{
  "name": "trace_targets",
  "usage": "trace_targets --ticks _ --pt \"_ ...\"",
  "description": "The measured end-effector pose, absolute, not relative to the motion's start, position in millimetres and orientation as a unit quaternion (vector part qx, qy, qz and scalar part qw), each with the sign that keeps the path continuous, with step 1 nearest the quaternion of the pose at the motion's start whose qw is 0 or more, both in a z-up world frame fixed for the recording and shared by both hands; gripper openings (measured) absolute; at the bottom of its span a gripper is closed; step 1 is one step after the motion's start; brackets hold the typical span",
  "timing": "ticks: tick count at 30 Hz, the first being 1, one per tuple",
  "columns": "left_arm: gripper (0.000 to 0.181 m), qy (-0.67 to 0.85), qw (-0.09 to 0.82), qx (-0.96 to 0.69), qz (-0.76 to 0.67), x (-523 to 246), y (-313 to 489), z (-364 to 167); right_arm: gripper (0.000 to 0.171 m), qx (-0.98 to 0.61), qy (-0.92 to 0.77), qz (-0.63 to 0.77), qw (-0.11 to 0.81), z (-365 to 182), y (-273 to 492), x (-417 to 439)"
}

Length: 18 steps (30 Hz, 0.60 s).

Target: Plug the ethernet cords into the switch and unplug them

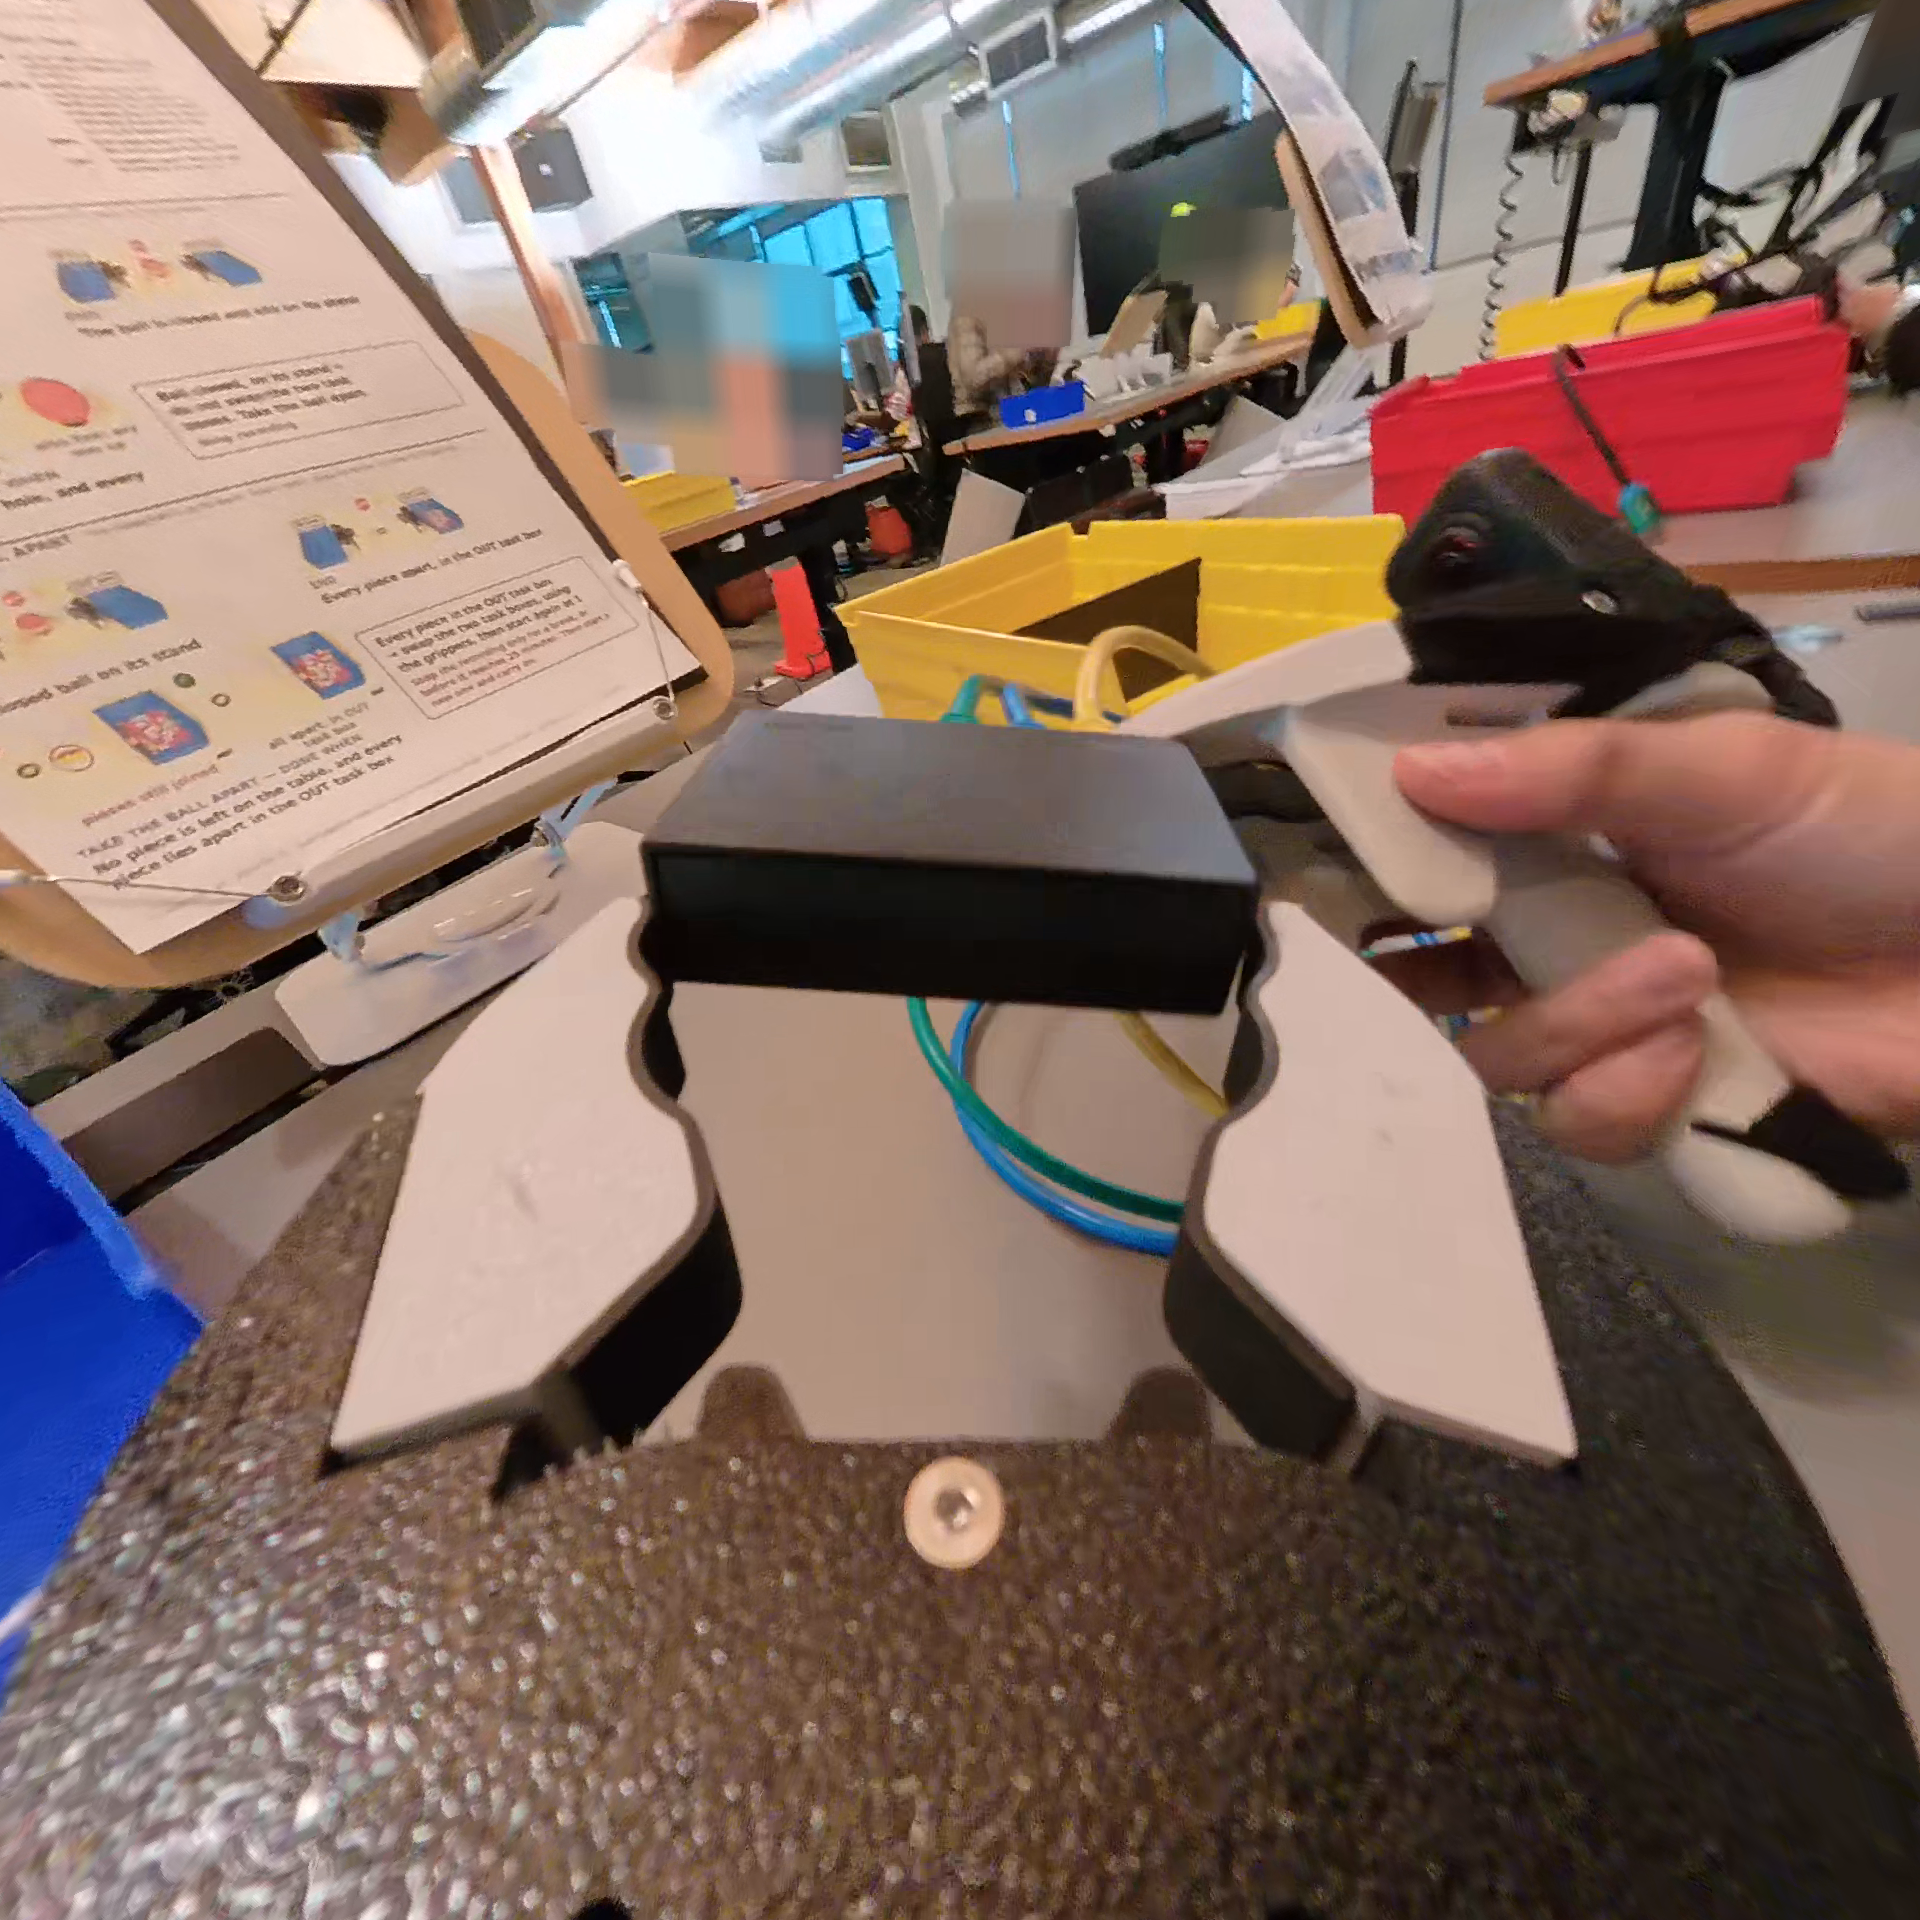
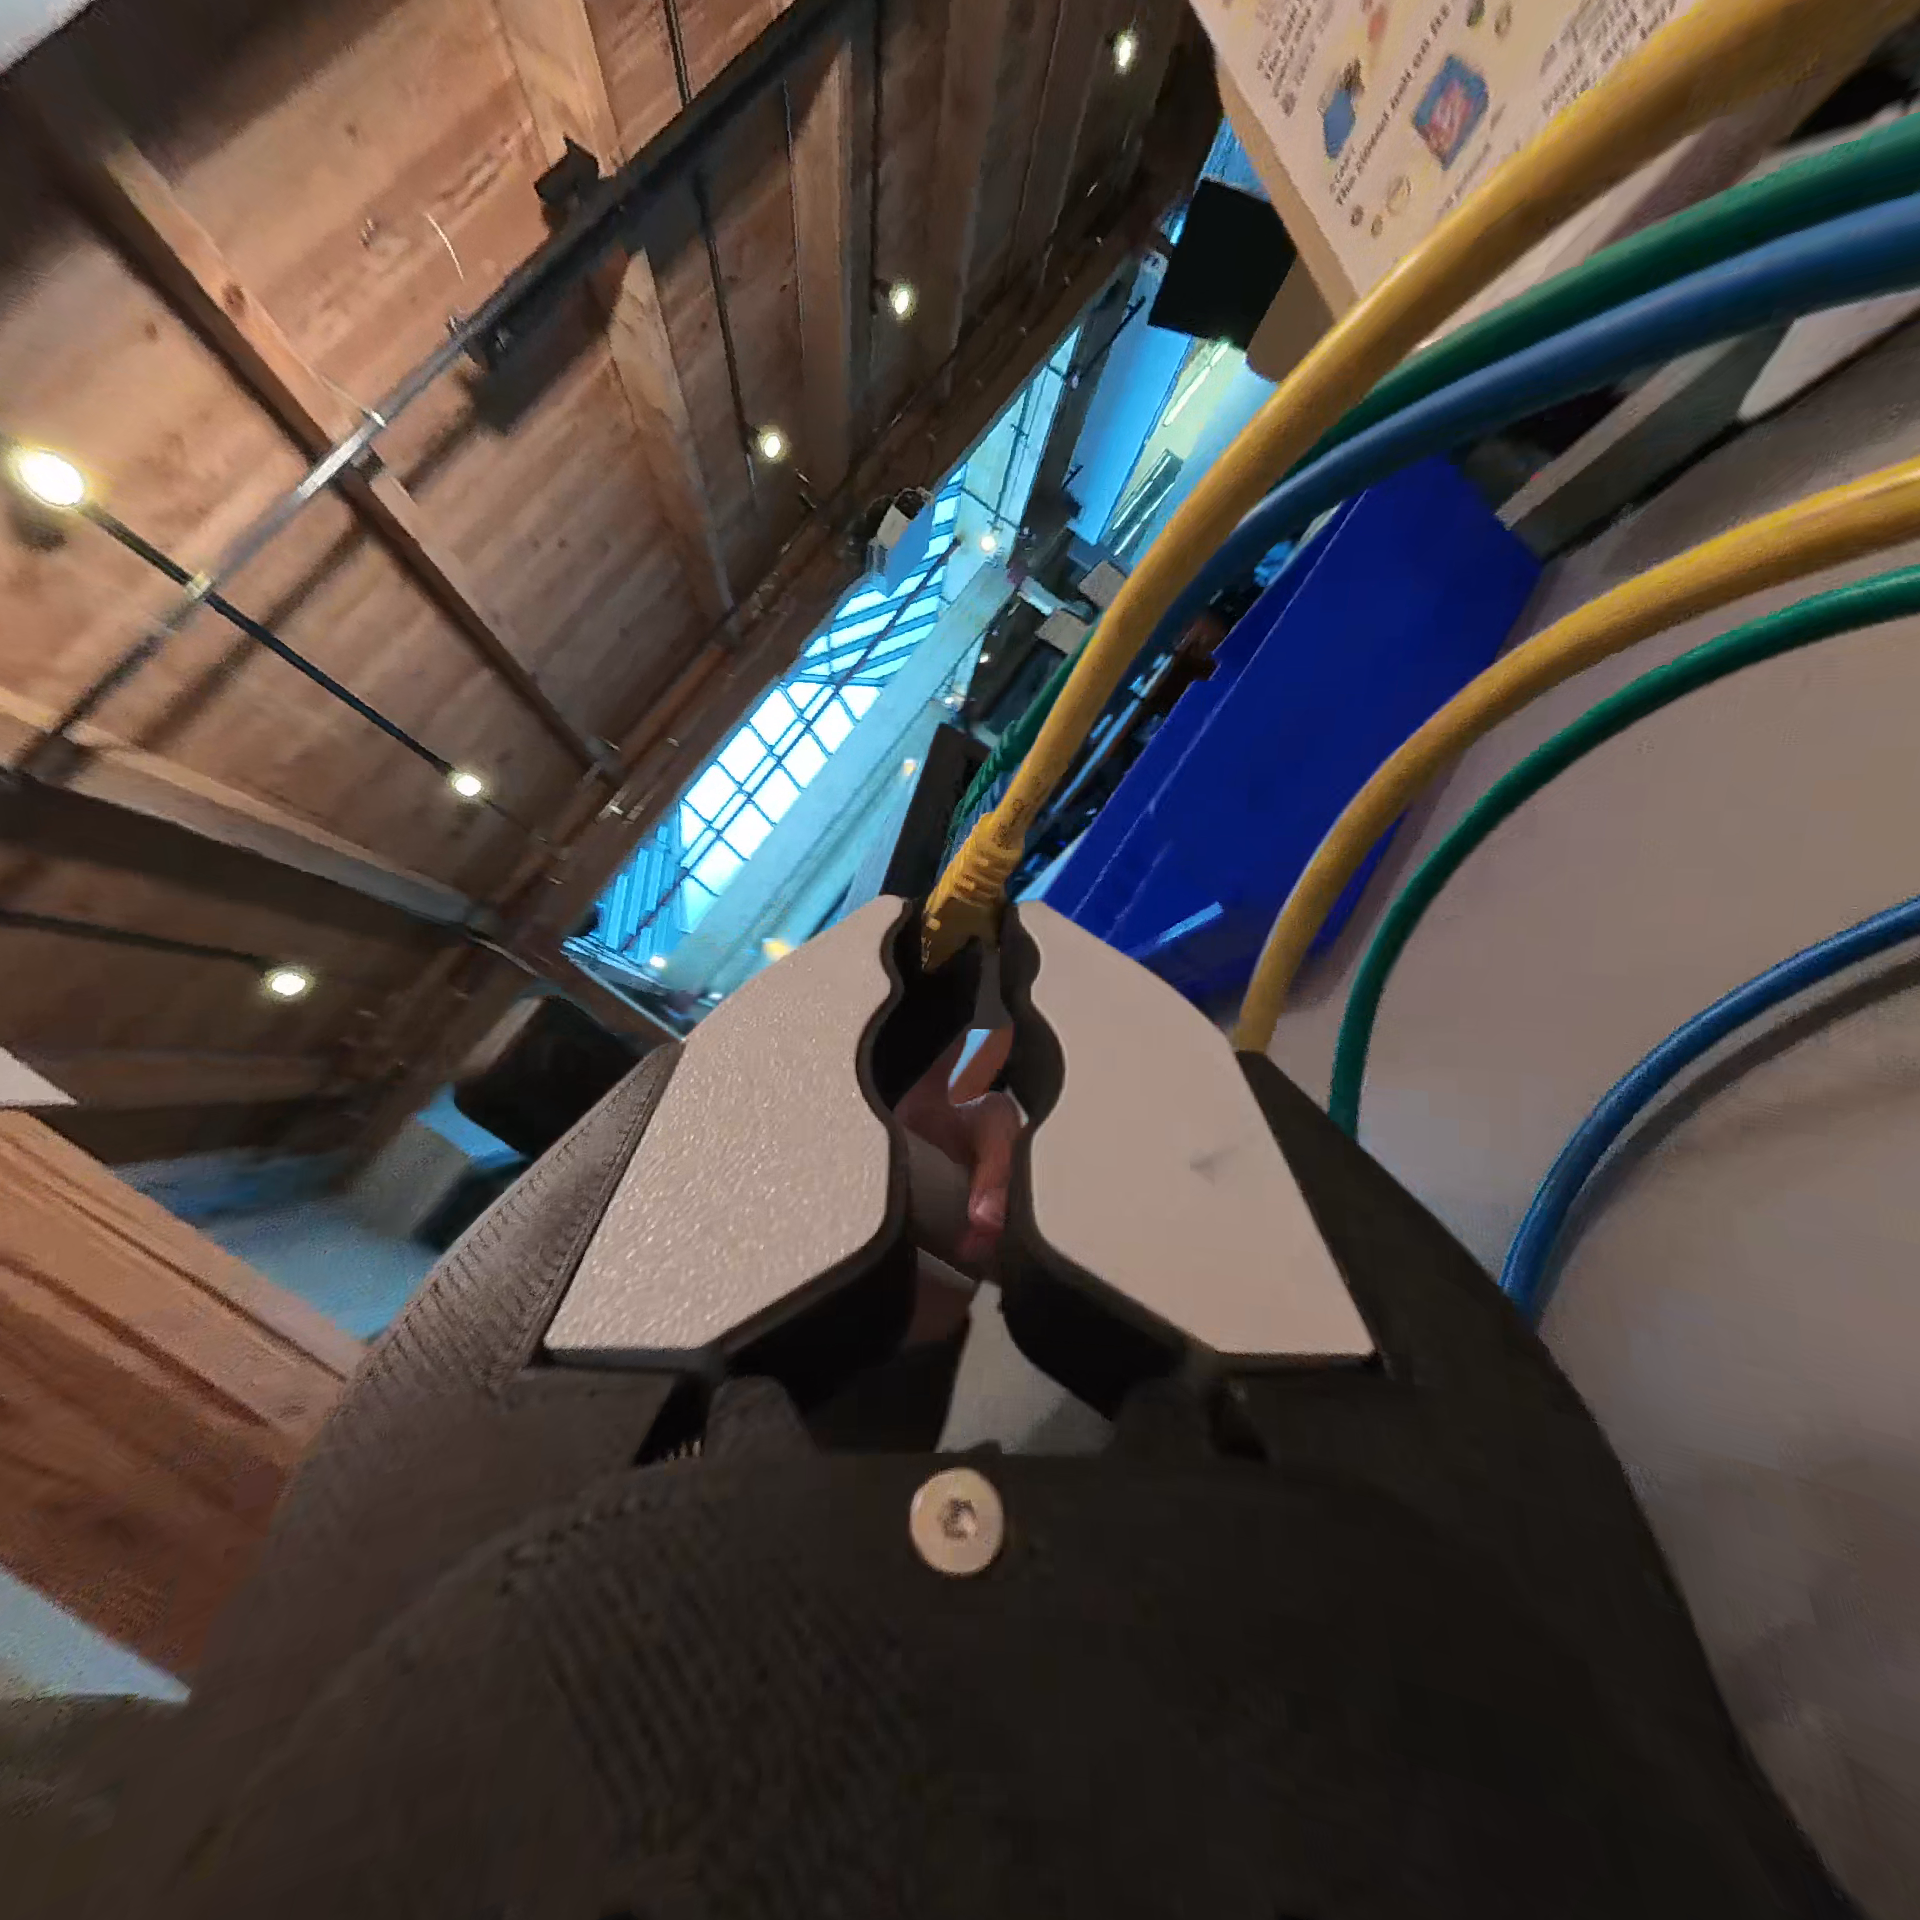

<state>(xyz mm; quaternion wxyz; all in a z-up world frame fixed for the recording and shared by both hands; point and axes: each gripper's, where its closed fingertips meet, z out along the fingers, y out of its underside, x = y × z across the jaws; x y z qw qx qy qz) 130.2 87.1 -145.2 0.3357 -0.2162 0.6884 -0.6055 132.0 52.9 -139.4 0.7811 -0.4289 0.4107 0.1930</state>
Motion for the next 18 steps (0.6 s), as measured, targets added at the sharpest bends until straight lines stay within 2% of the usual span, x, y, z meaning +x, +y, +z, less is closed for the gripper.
trace_targets --ticks 10,18 --pt "0.102 0.656 0.365 -0.17 -0.638 128.6 94.7 -136.1 0.015 -0.489 0.4 0.12 0.766 -145.9 63.4 122.8" --pt "0.107 0.686 0.282 -0.153 -0.653 132.8 88.5 -152.7 0.014 -0.5 0.397 0.106 0.762 -144.2 62.4 122.0"
